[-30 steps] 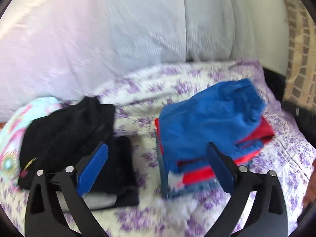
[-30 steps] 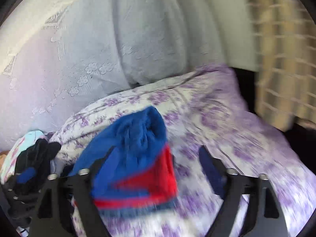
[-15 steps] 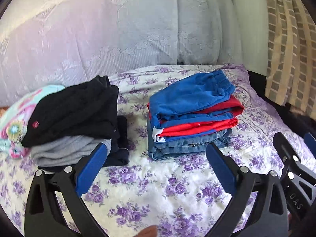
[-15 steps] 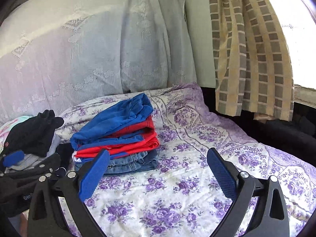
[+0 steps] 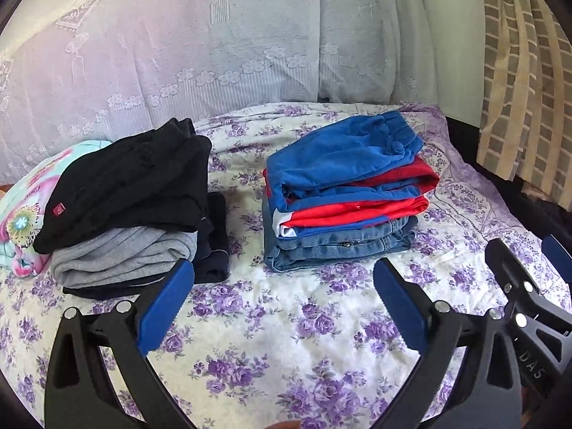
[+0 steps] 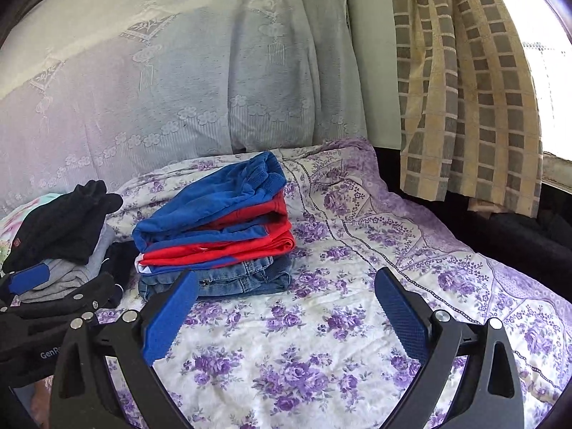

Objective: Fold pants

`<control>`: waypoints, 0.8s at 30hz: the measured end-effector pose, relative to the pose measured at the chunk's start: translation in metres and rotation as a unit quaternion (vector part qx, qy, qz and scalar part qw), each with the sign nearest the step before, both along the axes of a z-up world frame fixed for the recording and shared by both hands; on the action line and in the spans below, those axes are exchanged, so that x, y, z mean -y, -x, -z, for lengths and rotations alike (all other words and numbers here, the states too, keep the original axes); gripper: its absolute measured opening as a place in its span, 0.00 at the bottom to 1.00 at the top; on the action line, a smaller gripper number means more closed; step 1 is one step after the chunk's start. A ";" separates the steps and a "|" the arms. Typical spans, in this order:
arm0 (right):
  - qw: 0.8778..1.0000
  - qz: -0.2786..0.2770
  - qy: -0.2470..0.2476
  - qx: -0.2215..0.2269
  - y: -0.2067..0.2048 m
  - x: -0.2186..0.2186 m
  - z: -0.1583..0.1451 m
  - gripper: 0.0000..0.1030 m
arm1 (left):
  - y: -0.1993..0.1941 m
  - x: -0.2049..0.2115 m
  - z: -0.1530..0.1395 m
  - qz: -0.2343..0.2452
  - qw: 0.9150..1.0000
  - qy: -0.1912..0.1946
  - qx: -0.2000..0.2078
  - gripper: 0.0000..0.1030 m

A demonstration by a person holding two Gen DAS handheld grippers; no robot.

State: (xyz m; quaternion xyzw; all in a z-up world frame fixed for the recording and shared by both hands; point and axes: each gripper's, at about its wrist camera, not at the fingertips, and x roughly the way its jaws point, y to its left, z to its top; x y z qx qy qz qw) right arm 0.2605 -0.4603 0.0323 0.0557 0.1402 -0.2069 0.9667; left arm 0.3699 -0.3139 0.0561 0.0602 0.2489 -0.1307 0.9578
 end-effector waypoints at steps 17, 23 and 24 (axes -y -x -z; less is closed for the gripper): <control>1.000 -0.001 -0.003 -0.001 -0.002 0.000 0.002 0.96 | 0.000 0.000 0.001 -0.002 1.000 -0.006 -0.002 0.95; 1.000 -0.002 -0.004 -0.001 -0.001 -0.001 0.002 0.96 | 0.002 0.000 0.002 -0.002 1.000 -0.003 0.003 0.95; 1.000 0.000 -0.003 -0.002 -0.001 0.000 0.002 0.96 | 0.003 0.000 0.002 -0.002 1.000 -0.004 0.009 0.95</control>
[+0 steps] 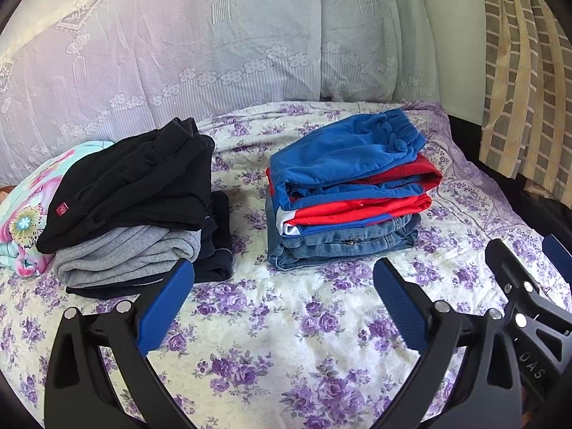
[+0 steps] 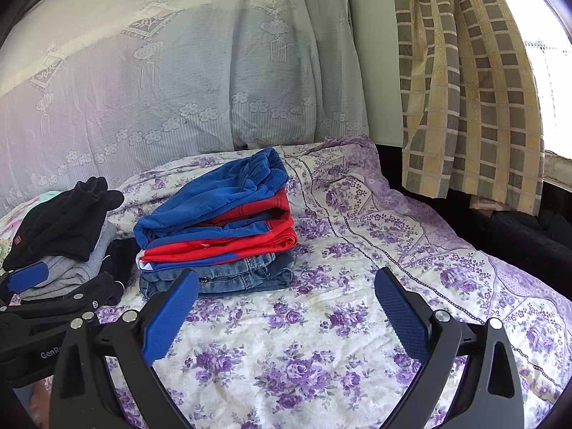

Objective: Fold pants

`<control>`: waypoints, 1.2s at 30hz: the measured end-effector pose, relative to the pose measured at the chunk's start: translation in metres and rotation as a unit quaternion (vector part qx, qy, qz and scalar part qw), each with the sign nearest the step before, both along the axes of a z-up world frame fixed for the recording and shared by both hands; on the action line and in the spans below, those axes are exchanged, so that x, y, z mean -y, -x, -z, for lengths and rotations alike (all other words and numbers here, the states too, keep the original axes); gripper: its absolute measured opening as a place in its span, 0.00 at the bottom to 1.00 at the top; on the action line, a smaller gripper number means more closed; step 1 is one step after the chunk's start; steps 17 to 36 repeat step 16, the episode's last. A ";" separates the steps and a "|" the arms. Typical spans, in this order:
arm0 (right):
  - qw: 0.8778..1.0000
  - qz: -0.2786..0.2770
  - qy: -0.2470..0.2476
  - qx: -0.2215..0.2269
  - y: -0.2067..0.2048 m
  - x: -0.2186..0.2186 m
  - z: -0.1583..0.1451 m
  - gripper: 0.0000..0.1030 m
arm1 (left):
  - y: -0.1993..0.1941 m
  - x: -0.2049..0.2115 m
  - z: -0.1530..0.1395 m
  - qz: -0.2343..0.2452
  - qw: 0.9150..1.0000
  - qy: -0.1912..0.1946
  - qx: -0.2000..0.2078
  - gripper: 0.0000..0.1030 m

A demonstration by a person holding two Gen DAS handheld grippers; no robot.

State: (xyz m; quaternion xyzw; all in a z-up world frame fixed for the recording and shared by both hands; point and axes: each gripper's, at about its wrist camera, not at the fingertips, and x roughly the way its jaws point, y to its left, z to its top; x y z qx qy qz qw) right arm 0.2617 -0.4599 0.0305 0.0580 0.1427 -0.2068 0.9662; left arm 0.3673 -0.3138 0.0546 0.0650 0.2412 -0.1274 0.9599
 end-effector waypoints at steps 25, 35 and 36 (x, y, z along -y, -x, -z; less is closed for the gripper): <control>1.000 0.002 0.002 0.001 0.003 -0.004 0.000 0.96 | -0.004 -0.001 -0.001 0.004 1.000 0.003 -0.020 0.95; 1.000 0.002 0.002 0.001 0.003 -0.004 0.000 0.96 | -0.004 -0.001 -0.001 0.004 1.000 0.003 -0.020 0.95; 1.000 0.002 0.002 0.001 0.003 -0.004 0.000 0.96 | -0.004 -0.001 -0.001 0.004 1.000 0.003 -0.020 0.95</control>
